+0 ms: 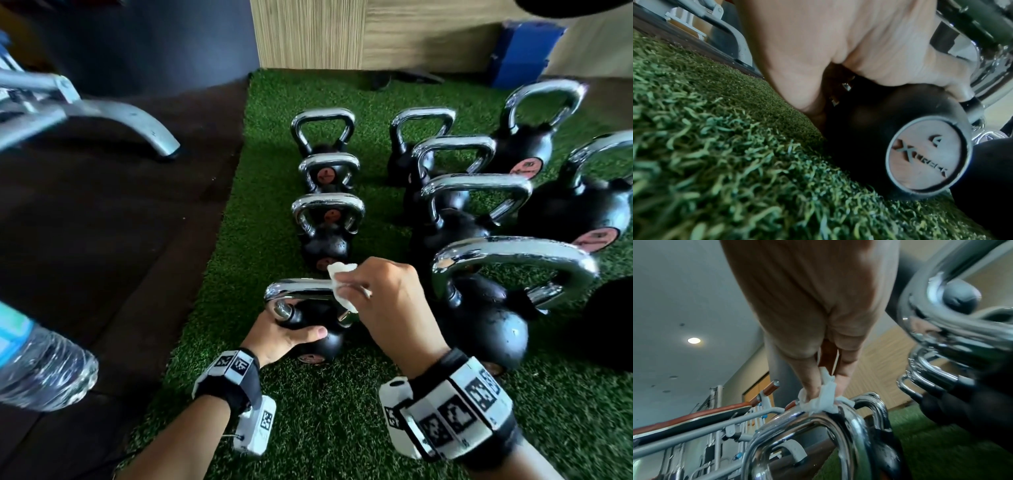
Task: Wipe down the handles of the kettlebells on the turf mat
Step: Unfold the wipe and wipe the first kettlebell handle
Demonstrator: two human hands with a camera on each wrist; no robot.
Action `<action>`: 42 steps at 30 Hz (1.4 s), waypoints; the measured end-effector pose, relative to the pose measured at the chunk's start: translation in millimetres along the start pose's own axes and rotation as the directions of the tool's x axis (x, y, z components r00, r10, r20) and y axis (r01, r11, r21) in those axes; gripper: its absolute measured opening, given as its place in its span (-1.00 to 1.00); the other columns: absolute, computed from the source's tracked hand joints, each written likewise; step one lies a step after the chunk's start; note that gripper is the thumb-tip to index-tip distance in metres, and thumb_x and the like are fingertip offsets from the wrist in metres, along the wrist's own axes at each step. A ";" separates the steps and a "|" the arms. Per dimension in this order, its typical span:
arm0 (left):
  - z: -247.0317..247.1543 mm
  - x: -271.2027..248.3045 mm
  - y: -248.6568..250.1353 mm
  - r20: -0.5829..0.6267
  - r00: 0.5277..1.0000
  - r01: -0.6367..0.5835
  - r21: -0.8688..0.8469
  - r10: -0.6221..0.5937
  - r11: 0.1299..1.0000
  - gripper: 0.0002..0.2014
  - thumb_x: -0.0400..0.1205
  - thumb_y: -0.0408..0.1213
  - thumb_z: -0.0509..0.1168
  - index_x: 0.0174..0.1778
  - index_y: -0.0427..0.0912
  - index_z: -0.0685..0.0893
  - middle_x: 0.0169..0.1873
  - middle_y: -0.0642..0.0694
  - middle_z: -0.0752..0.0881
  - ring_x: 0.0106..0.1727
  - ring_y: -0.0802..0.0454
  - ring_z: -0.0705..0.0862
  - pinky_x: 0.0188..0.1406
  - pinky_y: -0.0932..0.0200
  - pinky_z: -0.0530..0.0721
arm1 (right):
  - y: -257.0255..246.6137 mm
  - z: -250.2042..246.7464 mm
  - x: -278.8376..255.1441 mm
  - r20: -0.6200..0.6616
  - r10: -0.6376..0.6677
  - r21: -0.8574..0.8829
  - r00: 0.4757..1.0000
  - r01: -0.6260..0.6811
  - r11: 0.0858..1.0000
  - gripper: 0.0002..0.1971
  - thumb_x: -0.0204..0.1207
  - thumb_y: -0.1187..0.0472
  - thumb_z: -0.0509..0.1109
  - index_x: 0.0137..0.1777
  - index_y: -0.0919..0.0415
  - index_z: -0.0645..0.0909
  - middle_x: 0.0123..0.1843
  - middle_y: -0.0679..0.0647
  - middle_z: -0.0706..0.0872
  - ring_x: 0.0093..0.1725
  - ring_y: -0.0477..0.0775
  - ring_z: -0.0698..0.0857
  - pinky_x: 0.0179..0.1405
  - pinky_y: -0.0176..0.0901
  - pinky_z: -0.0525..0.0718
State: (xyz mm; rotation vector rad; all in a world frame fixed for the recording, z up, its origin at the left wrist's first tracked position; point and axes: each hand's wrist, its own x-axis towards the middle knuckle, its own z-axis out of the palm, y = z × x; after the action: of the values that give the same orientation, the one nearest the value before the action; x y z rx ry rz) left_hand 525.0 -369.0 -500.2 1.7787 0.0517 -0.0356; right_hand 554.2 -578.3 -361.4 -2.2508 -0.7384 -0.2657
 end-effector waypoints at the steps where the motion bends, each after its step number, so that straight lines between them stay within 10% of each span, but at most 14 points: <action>1: 0.3 0.2 0.0 0.001 1.000 0.000 -0.001 0.000 1.000 -0.37 0.34 0.10 0.71 0.34 0.17 0.73 0.28 0.06 0.81 0.38 0.07 0.73 0.51 -0.19 0.60 | 5.8 -2.1 -4.0 -0.047 0.039 0.037 0.998 -0.037 0.999 -0.96 0.38 0.32 0.61 -0.22 0.26 0.80 -0.29 0.07 0.81 -0.29 -0.07 0.75 -0.26 -0.19 0.69; 11: -1.1 -0.9 -0.4 -0.018 1.000 0.017 0.022 -0.017 1.000 -0.42 0.29 0.17 0.69 0.25 0.30 0.75 0.23 0.24 0.81 0.30 0.32 0.73 0.24 0.50 0.60 | 31.9 11.0 -22.8 -0.138 0.292 0.233 0.946 -0.255 0.938 -0.81 0.43 0.25 0.63 0.00 0.00 0.87 -0.17 -0.30 0.78 -0.09 -0.49 0.71 -0.19 -0.68 0.55; 17: -2.0 -2.3 -0.6 -0.015 1.000 0.009 -0.022 -0.009 1.000 -0.43 0.40 -0.09 0.69 0.35 0.05 0.73 0.22 0.22 0.82 0.26 0.32 0.74 0.14 0.57 0.60 | 54.2 20.7 -29.7 -0.056 0.406 0.385 0.912 -0.356 0.852 -0.80 0.46 0.25 0.61 -0.02 -0.08 0.85 -0.23 -0.26 0.85 -0.19 -0.33 0.80 -0.14 -0.34 0.77; 24: -2.7 -5.1 7.9 -0.025 0.995 0.099 -0.006 -0.099 0.995 -0.49 0.36 -0.04 0.71 0.24 0.21 0.78 0.15 0.21 0.84 0.21 0.31 0.77 0.07 0.54 0.66 | 71.1 42.4 -33.5 0.181 0.544 0.602 0.819 -0.530 0.597 -0.81 0.43 0.33 0.61 -0.04 0.02 0.86 -0.09 -0.01 0.90 -0.03 0.03 0.87 0.14 0.14 0.81; 28: -0.7 -11.6 19.1 -0.069 0.969 0.236 -0.037 -0.239 0.971 -0.42 0.25 0.03 0.75 0.20 0.20 0.79 0.09 0.18 0.87 0.14 0.24 0.82 0.19 0.24 0.74 | 70.8 51.8 -38.2 0.219 0.567 0.569 0.794 -0.576 0.587 -0.81 0.40 0.33 0.64 -0.18 -0.02 0.85 -0.17 -0.01 0.89 -0.08 0.08 0.87 0.07 0.12 0.84; 32: -10.7 -27.7 48.6 -0.097 0.899 0.411 0.521 -0.426 0.748 -0.43 0.44 0.47 0.39 0.17 0.14 0.77 -0.05 0.19 0.81 -0.05 0.18 0.76 -0.08 0.25 0.64 | 71.4 38.7 -44.7 0.255 0.546 0.466 0.798 -0.597 0.654 -0.84 0.34 0.26 0.69 -0.12 0.03 0.86 -0.19 -0.05 0.89 -0.13 -0.01 0.87 -0.01 -0.02 0.84; 34: -13.1 -41.5 60.0 -0.131 0.922 0.350 0.687 -0.365 0.637 -0.49 0.62 0.37 0.27 -0.02 -0.01 0.81 -0.38 0.19 0.77 -0.32 0.24 0.72 -0.36 0.32 0.53 | 66.3 25.5 -48.7 0.282 0.497 0.451 0.821 -0.571 0.686 -0.83 0.32 0.27 0.70 -0.13 0.04 0.87 -0.21 -0.06 0.88 -0.19 -0.05 0.85 -0.11 -0.16 0.81; 38: -6.7 -63.3 77.6 -0.081 0.943 0.327 0.037 -0.323 0.944 -0.63 0.68 0.14 0.31 0.01 -0.07 0.86 -0.11 -0.01 0.91 -0.05 0.01 0.89 -0.05 0.17 0.87 | 41.5 0.8 -50.5 0.335 0.290 0.551 0.897 -0.436 0.711 -0.82 0.29 0.18 0.71 -0.11 0.01 0.86 -0.16 -0.01 0.88 -0.16 0.00 0.84 -0.15 -0.21 0.79; 42: 7.2 -70.5 88.2 0.124 0.946 0.325 -0.378 -0.300 0.867 -0.60 0.66 0.03 0.30 0.17 -0.17 0.85 0.16 -0.28 0.84 0.22 -0.20 0.83 0.17 0.03 0.82 | 14.8 -1.2 -44.5 0.243 0.145 0.531 0.959 -0.257 0.807 -0.79 0.24 0.15 0.75 -0.19 -0.01 0.78 -0.22 -0.12 0.85 -0.30 -0.24 0.77 -0.30 -0.42 0.67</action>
State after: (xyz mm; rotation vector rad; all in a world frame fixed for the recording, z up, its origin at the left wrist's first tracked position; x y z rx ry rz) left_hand 459.5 -395.3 -411.8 1.3475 0.2856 -0.2963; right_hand 526.7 -606.4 -386.9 -1.7749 -0.5701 0.2547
